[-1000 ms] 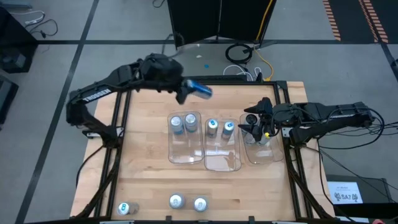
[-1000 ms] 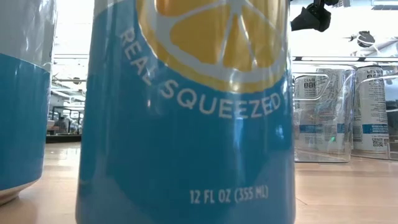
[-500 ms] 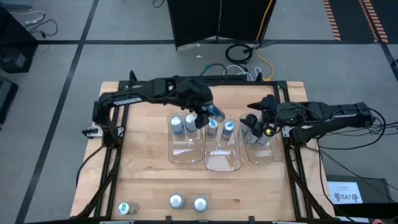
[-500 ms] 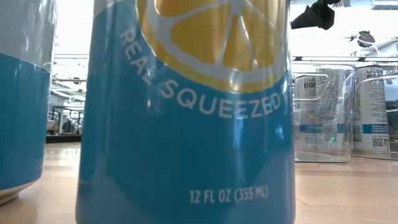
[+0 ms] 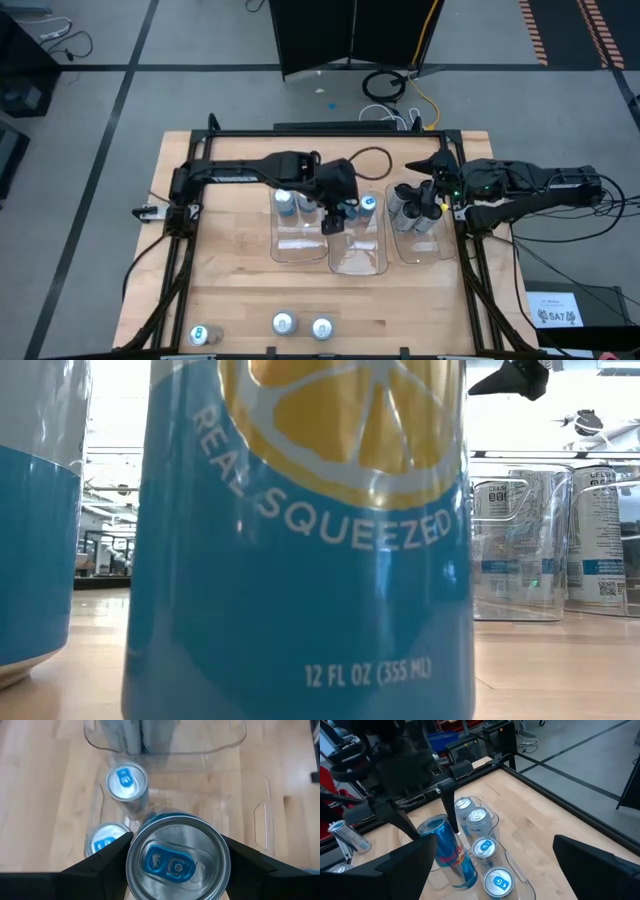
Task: Sort soda cans
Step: Put the top blue soda can into the middle transparent bin
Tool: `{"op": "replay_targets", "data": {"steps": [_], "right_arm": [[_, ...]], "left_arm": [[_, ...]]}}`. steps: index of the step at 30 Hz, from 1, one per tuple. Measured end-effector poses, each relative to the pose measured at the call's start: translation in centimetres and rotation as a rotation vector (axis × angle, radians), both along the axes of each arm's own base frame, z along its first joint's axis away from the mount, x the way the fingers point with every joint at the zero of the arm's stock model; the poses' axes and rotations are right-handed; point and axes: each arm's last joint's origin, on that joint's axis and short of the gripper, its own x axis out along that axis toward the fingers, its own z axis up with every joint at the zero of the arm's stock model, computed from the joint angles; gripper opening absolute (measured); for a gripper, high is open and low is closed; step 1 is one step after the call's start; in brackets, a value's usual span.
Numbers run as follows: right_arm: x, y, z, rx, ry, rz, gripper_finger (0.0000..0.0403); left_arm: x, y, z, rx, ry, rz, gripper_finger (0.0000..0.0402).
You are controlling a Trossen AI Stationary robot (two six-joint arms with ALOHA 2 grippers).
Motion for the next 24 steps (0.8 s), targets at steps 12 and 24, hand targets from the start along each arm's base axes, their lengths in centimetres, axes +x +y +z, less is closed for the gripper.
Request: {"op": "replay_targets", "data": {"steps": [12, 24], "right_arm": [[0.03, 0.01, -0.01, 0.052, -0.018, -0.019, 0.0391], [0.08, 0.03, -0.03, 0.138, -0.045, -0.047, 0.0391]], "left_arm": [[-0.46, -0.19, 0.21, 0.046, 0.018, -0.061, 0.0255], [-0.58, -0.19, 0.10, 0.062, 0.033, -0.085, 0.0255]]}}
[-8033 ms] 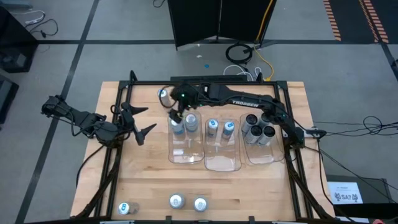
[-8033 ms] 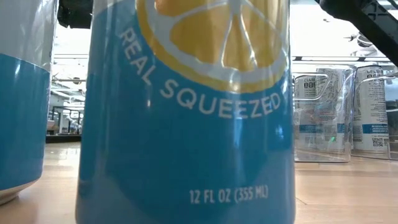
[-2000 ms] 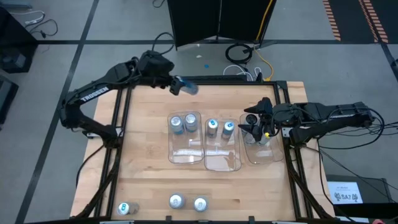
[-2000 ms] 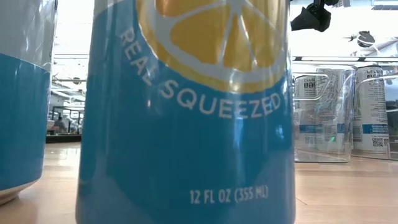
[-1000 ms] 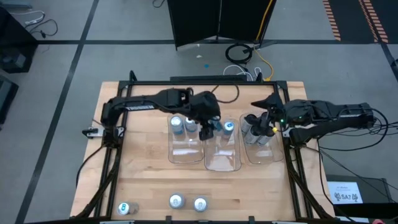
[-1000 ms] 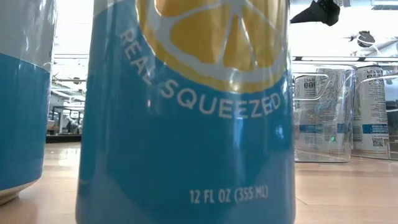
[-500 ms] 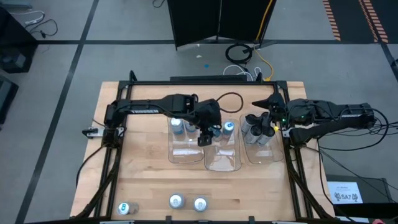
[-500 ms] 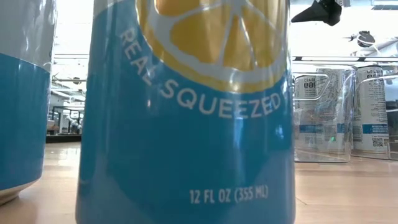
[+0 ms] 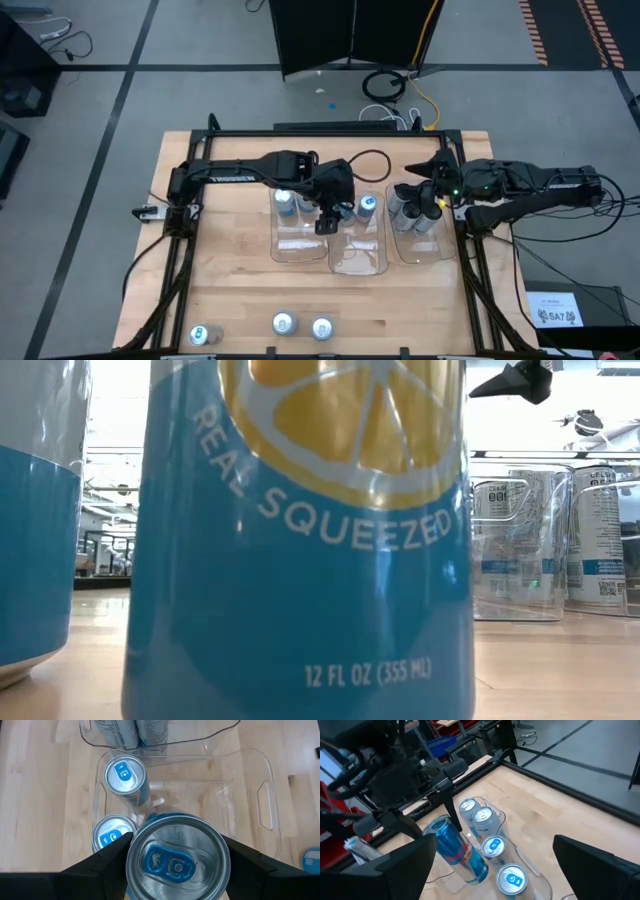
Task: Sort soda cans
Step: Put the top blue soda can into the middle transparent bin
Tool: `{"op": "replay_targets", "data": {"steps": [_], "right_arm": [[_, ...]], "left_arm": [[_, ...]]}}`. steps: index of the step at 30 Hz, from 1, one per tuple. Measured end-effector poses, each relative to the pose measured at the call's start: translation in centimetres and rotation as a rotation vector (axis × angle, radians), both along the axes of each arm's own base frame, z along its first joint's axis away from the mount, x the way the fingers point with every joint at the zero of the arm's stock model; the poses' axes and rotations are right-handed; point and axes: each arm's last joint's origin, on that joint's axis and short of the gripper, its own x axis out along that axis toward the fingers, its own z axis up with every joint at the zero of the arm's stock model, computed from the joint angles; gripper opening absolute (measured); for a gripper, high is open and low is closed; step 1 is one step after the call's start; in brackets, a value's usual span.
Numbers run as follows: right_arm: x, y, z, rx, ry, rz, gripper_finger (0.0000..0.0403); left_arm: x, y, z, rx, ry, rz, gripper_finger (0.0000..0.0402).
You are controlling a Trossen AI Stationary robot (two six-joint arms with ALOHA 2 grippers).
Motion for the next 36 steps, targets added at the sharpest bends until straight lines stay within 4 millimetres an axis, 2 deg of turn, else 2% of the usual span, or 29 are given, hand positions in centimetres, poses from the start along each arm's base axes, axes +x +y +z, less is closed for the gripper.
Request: {"op": "replay_targets", "data": {"steps": [6, 14, 23, 27, 36], "right_arm": [[0.0, 0.0, 0.0, -0.115, 0.041, 0.049, 0.0391], [0.0, 0.0, 0.0, -0.123, 0.046, 0.057, 0.0391], [-0.1, 0.0, -0.3, -0.129, 0.078, 0.060, 0.0391], [-0.1, 0.0, -0.4, -0.127, 0.088, 0.068, 0.0391], [-0.1, 0.1, -0.4, -0.120, 0.091, 0.087, 0.0391]], "left_arm": [[0.0, -0.5, 0.0, 0.019, 0.003, 0.026, 0.0255], [0.2, -1.5, -0.2, 0.013, 0.003, 0.035, 0.0255], [0.2, -1.5, -0.4, -0.017, 0.012, 0.103, 0.0255], [0.7, -1.4, -1.5, -0.005, 0.042, 0.116, 0.0255], [2.8, -1.3, -5.7, 0.007, 0.140, 0.150, 0.0255]]}}
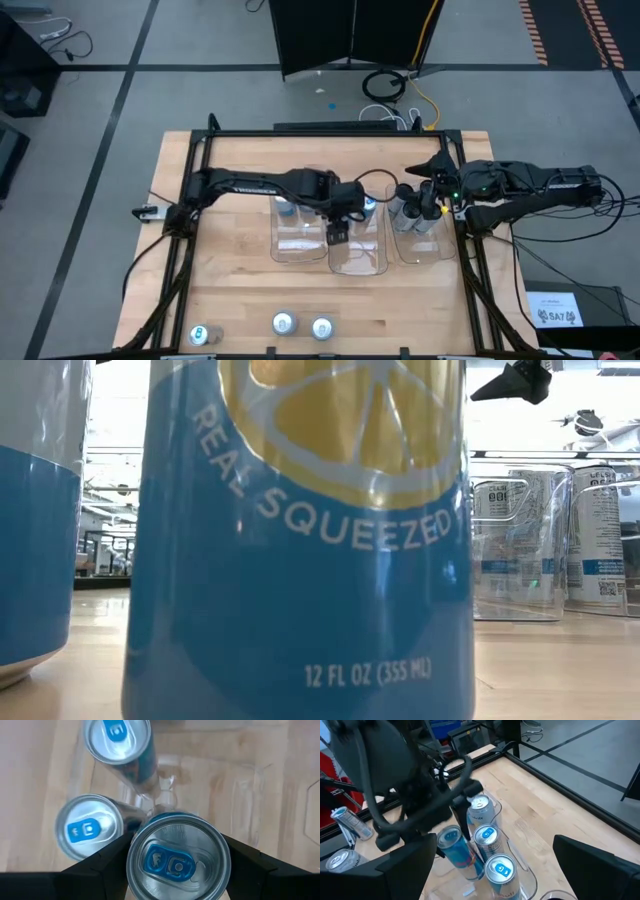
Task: Sort soda cans
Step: Put the top blue soda can into the middle transparent bin
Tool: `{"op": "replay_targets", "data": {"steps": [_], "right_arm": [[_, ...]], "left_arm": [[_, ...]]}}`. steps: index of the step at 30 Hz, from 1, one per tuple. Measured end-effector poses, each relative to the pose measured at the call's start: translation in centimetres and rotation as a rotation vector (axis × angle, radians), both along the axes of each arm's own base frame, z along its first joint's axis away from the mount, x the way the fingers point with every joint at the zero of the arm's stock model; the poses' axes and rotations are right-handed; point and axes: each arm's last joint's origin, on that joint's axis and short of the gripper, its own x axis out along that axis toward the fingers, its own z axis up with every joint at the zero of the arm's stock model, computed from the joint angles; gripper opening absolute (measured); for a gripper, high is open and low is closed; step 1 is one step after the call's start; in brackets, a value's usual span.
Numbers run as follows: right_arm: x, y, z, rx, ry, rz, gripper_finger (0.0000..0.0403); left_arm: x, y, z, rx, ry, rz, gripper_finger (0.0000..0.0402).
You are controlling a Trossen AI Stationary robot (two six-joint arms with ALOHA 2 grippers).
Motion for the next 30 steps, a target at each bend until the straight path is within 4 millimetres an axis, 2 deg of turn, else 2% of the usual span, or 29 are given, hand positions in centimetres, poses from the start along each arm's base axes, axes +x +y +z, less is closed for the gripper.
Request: {"op": "replay_targets", "data": {"steps": [5, 11, 24, 30], "right_arm": [[-0.1, 0.0, -0.1, -0.002, 0.014, -0.001, 0.0391], [-0.1, 0.0, -0.3, -0.004, 0.030, -0.001, 0.0391], [-0.3, 0.0, -0.6, 0.015, 0.064, -0.011, 0.0391], [-0.3, 0.0, -0.6, 0.015, 0.065, -0.010, 0.0391]], "left_arm": [[0.8, -0.1, -2.1, -0.024, 0.058, 0.017, 0.0255], [1.0, 0.0, -3.2, -0.045, 0.087, 0.068, 0.0264], [1.2, 0.0, -3.5, -0.045, 0.092, 0.070, 0.0294], [1.2, 0.1, -3.5, -0.049, 0.093, 0.080, 0.0334]]}}
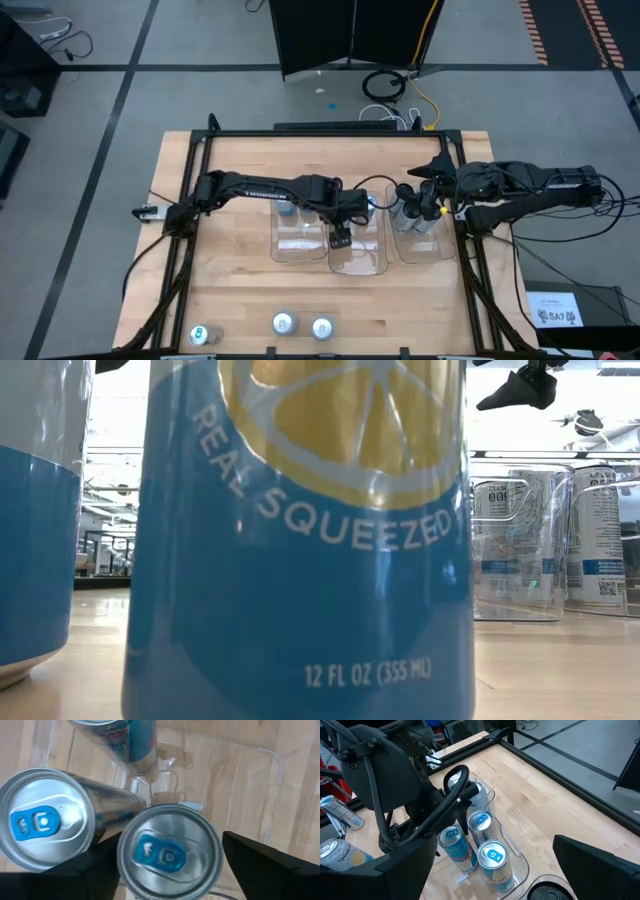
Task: Sort soda cans
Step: Put the top blue soda can into the middle transparent bin, then put the left blue-white soda can into the left transparent bin
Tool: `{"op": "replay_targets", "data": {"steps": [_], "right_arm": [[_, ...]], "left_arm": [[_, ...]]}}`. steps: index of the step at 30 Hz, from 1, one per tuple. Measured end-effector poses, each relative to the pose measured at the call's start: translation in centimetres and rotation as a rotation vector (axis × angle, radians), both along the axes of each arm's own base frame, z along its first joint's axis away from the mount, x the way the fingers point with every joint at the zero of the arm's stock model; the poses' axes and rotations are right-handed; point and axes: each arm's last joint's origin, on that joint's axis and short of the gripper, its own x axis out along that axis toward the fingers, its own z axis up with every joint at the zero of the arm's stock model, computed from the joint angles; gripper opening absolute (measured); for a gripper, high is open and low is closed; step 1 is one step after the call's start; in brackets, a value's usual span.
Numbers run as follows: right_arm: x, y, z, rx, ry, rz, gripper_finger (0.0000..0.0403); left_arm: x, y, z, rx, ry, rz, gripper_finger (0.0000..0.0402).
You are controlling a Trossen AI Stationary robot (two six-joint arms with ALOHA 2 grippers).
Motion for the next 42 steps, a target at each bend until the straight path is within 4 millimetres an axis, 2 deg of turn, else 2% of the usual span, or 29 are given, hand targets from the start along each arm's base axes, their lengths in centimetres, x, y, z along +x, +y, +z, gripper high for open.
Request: {"op": "replay_targets", "data": {"steps": [6, 12, 16, 18, 23, 28, 32, 38, 42], "right_arm": [[0.0, 0.0, 0.0, 0.000, 0.000, 0.001, 0.0391], [0.0, 0.0, 0.0, 0.000, 0.000, 0.001, 0.0391], [0.0, 0.0, 0.0, 0.000, 0.004, 0.001, 0.0391], [-0.1, 0.0, -0.1, 0.000, 0.016, 0.003, 0.0391], [-0.2, 0.2, -0.4, 0.050, 0.038, 0.044, 0.0391], [-0.3, 0.3, -0.5, 0.101, 0.052, 0.063, 0.0391], [-0.3, 0.5, -0.6, 0.108, 0.052, 0.068, 0.0391], [-0.3, 0.6, -0.6, 0.112, 0.051, 0.077, 0.0391], [-0.3, 0.7, -0.6, 0.130, 0.046, 0.073, 0.0391]], "left_arm": [[-0.1, 0.6, 1.5, 0.002, -0.021, 0.007, 0.0351], [-0.4, 1.2, 5.2, -0.016, -0.080, 0.068, 0.0352], [-1.6, 1.1, 7.7, -0.032, -0.052, 0.086, 0.0352], [-2.4, 0.3, 8.9, -0.056, -0.060, 0.087, 0.0352], [-5.3, -3.2, 11.7, -0.050, -0.063, 0.038, 0.0352], [-8.3, -6.3, 14.2, 0.090, -0.116, 0.131, 0.0352], [-11.1, -8.2, 15.6, 0.133, -0.125, 0.211, 0.0352], [-13.8, -10.2, 16.0, 0.171, -0.180, 0.301, 0.0352], [-15.7, -10.8, 14.8, 0.181, -0.165, 0.392, 0.0352]]}}
